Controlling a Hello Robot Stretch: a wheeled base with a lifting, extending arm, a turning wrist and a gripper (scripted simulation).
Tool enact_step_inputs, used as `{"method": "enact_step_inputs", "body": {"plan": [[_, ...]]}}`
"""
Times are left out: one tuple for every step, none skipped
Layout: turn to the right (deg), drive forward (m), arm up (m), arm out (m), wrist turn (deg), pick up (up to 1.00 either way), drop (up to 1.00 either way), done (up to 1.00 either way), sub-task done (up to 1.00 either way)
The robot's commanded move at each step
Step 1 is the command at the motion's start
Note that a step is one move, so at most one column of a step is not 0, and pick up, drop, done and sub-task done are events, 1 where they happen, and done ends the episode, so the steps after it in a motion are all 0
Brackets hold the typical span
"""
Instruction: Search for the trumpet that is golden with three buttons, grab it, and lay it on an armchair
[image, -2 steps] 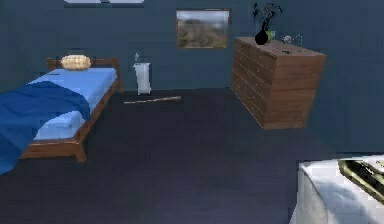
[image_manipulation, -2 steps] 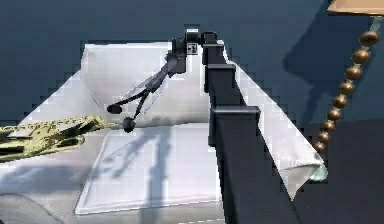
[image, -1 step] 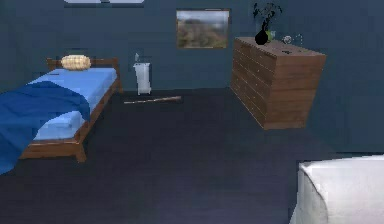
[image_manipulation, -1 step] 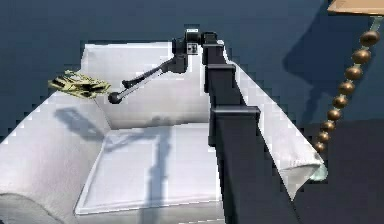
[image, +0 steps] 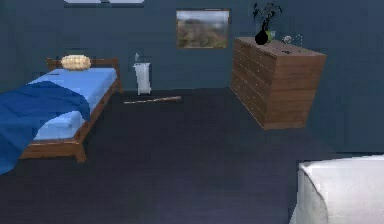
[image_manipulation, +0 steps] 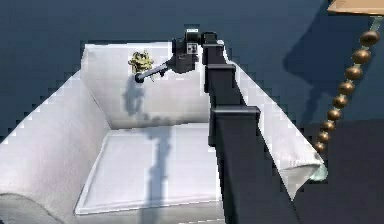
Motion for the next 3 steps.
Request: {"method": "enact_step_inputs", "body": {"plan": [[0.0, 0.0, 0.0, 0.0, 9.0, 0.0, 0.0, 0.0, 0.0], [0.0, 0.0, -0.22, 0.0, 0.0, 0.0, 0.0, 0.0, 0.0], [0.0, 0.0, -0.32, 0.0, 0.0, 0.0, 0.0, 0.0, 0.0]]}}
